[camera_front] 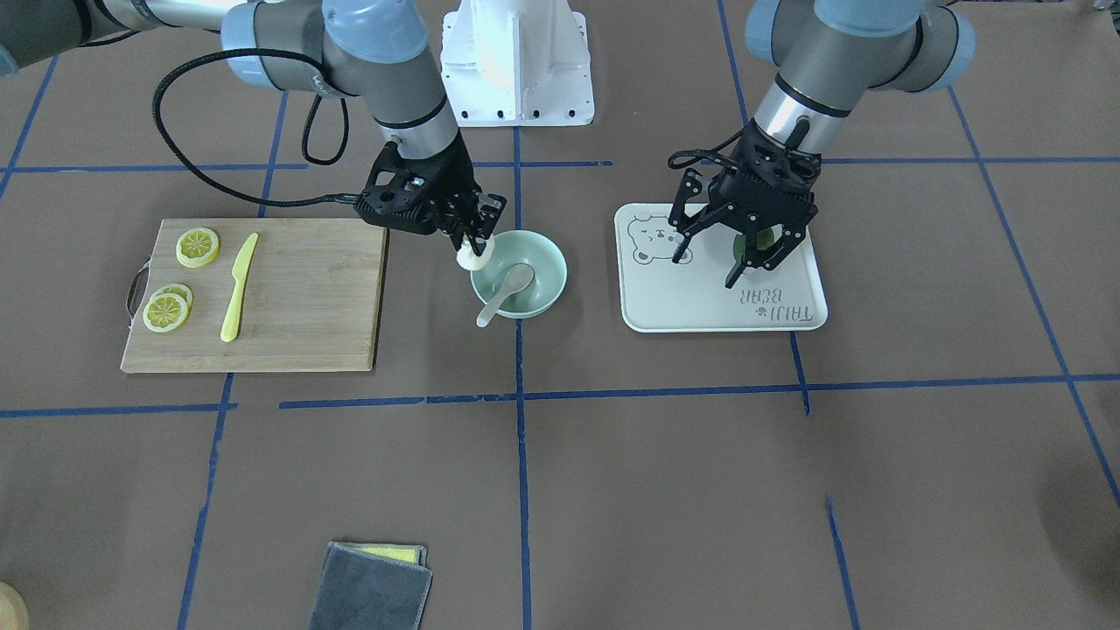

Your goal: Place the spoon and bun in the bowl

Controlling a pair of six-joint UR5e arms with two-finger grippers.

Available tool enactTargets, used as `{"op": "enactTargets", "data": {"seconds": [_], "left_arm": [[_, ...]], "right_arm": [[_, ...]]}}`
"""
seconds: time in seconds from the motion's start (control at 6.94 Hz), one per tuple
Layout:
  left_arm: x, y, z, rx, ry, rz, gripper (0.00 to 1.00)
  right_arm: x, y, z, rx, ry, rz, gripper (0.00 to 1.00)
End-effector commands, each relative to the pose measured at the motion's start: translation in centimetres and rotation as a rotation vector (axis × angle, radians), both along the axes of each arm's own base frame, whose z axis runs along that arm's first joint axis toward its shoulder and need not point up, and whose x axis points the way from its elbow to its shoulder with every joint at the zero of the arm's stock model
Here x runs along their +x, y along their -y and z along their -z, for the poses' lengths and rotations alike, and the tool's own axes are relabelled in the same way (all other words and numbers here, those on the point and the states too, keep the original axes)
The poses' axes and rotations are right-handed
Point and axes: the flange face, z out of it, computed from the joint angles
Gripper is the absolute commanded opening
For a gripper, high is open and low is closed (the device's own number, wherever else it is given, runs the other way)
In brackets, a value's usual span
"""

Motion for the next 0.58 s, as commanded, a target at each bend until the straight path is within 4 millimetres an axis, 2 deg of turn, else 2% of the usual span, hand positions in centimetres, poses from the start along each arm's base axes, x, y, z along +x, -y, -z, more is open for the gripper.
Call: {"op": "enactTargets", "data": {"seconds": [0.0, 0.14, 0.29, 0.43], "left_arm": [[-0.1, -0.1, 0.2, 0.003, -0.004, 0.002, 0.73], [-0.1, -0.1, 0.3, 0.005, -0.005, 0.003, 0.73], [-0.1, 0.0, 0.3, 0.004, -0.004, 0.003, 0.73], [-0.1, 0.0, -0.1, 0.0, 0.001, 0.003, 0.73]], "right_arm": [[-2.5, 0.4, 0.7, 0.005, 0.017, -0.009, 0.57], [-4.1, 0.2, -0.2, 0.011, 0.029, 0.001, 0.74], [-4.3, 0.1, -0.3, 0.015, 0.028, -0.003, 0.75], [-4.0, 0.0, 0.0, 0.018, 0.036, -0.001, 0.87]]}}
